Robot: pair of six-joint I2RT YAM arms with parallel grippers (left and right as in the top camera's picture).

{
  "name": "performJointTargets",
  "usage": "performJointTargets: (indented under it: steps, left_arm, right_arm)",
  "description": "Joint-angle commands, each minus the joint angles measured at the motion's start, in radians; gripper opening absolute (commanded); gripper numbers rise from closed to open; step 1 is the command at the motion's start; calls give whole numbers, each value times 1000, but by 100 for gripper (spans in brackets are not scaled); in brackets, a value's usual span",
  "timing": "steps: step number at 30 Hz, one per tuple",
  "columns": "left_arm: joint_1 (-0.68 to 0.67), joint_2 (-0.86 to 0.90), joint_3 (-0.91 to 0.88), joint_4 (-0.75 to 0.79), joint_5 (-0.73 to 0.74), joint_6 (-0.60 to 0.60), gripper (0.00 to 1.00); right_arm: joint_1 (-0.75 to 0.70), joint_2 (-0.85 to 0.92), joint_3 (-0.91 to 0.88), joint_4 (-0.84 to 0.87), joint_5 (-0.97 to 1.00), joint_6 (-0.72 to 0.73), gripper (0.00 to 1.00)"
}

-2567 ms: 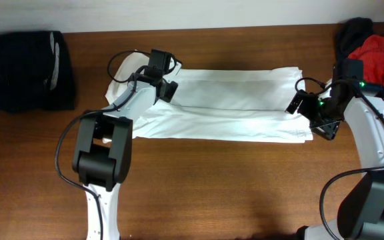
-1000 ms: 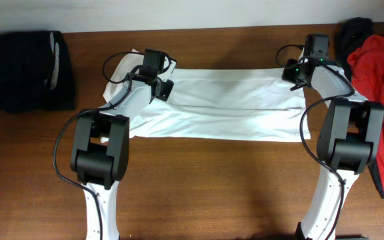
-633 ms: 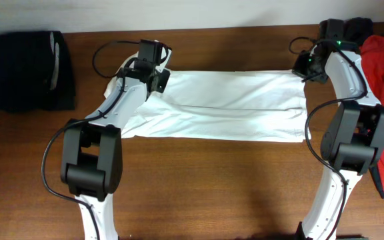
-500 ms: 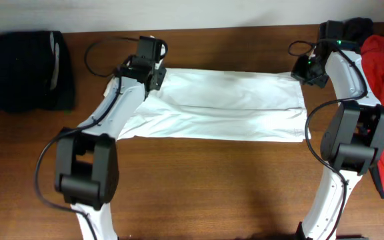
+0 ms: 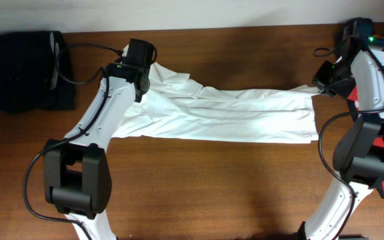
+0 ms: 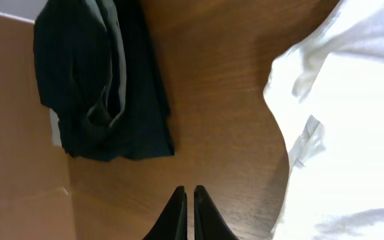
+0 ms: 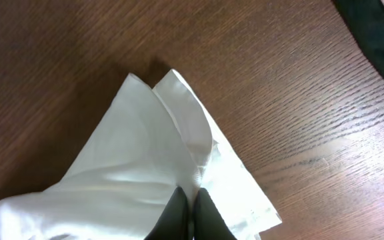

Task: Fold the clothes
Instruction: 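Fold the top edge down toward the bottom with both grippers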

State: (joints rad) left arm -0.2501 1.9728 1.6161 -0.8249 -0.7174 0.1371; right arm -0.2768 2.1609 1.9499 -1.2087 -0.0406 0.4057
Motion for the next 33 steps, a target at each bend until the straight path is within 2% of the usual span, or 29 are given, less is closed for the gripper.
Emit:
performJointTargets:
  steps: [1, 2, 3, 4, 5, 6, 8, 10, 12, 15, 20, 25, 26, 27, 30, 33]
  left_arm:
    - [16, -28, 5, -18, 235, -45, 7]
    - [16, -28, 5, -1, 465, -7, 16]
    - [16, -28, 5, 28, 609, -5, 43]
    - [15, -21, 5, 101, 819, -6, 63]
    - [10, -3, 5, 173, 940, -24, 68]
    - [-7, 22, 5, 219, 942, -54, 77]
    - [-56, 72, 5, 293, 912, -69, 85]
    - [-104, 101, 5, 343, 869, -85, 85]
    - [-175, 154, 5, 402, 732, -85, 86]
    - [-193, 210, 5, 481, 595, -85, 86]
    - [-158, 238, 5, 530, 552, -85, 86]
    - [-143, 295, 5, 579, 551, -84, 80]
    - [-142, 296, 5, 584, 552, -84, 74]
    - [-142, 295, 11, 589, 552, -84, 55]
    - [-142, 295, 12, 586, 551, -84, 25]
    - [-142, 294, 16, 568, 460, -84, 22]
  right_arm:
    - [10, -29, 12, -9, 26, 15, 4]
    - [12, -29, 12, -9, 26, 15, 4]
    - [16, -29, 12, -8, 26, 15, 4]
    - [25, -29, 12, -7, 26, 15, 4]
    - [35, -29, 12, -6, 26, 15, 4]
    - [46, -29, 12, -2, 27, 15, 4]
    - [54, -29, 12, 8, 26, 16, 4]
    - [55, -29, 12, 8, 26, 19, 4]
    - [55, -29, 12, 4, 27, 19, 4]
    - [55, -29, 12, 0, 27, 18, 4]
    - [55, -29, 12, -2, 27, 18, 4]
    - [55, -29, 12, -3, 27, 14, 4]
    - [55, -29, 12, -3, 33, 14, 4]
    - [55, -29, 12, -3, 39, 14, 4]
    - [55, -29, 12, -3, 39, 14, 4]
    - [55, -29, 12, -3, 40, 14, 4]
